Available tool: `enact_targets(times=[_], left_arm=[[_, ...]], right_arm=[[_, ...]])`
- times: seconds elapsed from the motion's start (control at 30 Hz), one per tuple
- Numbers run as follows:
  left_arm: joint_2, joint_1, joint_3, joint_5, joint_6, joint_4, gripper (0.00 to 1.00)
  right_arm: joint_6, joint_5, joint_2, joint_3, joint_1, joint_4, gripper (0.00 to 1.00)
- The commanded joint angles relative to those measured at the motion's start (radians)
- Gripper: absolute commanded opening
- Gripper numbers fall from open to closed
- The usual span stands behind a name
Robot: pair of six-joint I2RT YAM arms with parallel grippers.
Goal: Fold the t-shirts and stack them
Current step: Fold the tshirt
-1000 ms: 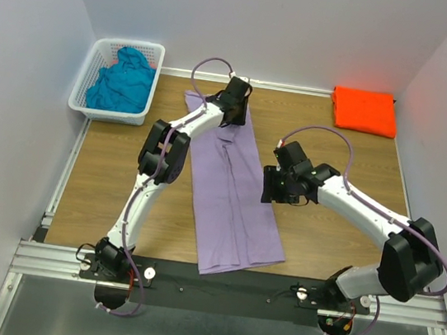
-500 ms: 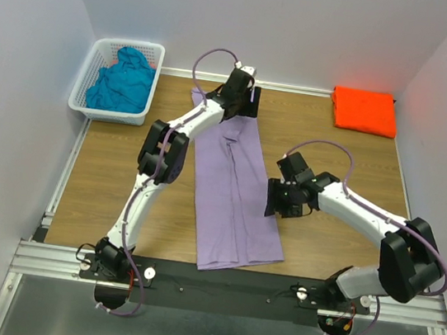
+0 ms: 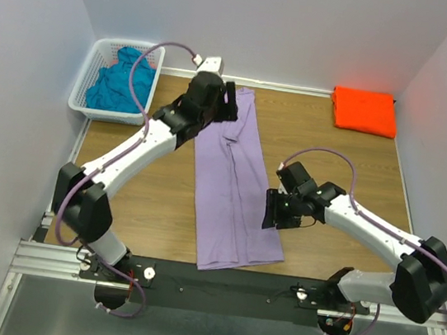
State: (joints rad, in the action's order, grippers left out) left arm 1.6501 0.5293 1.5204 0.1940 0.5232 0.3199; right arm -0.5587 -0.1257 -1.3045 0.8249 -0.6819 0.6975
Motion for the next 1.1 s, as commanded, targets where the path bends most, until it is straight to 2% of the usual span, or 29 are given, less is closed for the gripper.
enact_targets(times=[0.0,0.03,0.1,0.3,0.53,0.97,1.07], left_arm=[[-0.128,0.061,-0.273,0.13,0.127,0.154,0.78],[-0.194,0.07,-0.377,0.116,0.173,0.16,0.77],[-0.287,0.103,-0.472,0.101,0.216,0.177,0.76],[-0.426,0.196,-0.732,0.041,0.385,0.231,0.73],[-0.483,0.239,-0.806,0.005,0.434,0.249,0.73],[-0.483,0.239,-0.802,0.018,0.42,0.242,0.71],[-0.483,0.241,-0.807,0.021,0.414,0.237,0.7]], right_arm=[[-0.021,0.01,0.015,0.035,-0.054,0.034,0.55],[-0.02,0.021,0.002,0.051,-0.086,0.034,0.55],[-0.015,0.067,-0.054,0.094,-0.116,0.034,0.55],[0.0,0.147,-0.211,0.193,-0.192,0.01,0.45],[0.013,0.161,-0.321,0.238,-0.218,-0.026,0.37],[-0.012,0.176,-0.426,0.243,-0.246,-0.052,0.34],[-0.018,0.181,-0.427,0.235,-0.249,-0.05,0.27]])
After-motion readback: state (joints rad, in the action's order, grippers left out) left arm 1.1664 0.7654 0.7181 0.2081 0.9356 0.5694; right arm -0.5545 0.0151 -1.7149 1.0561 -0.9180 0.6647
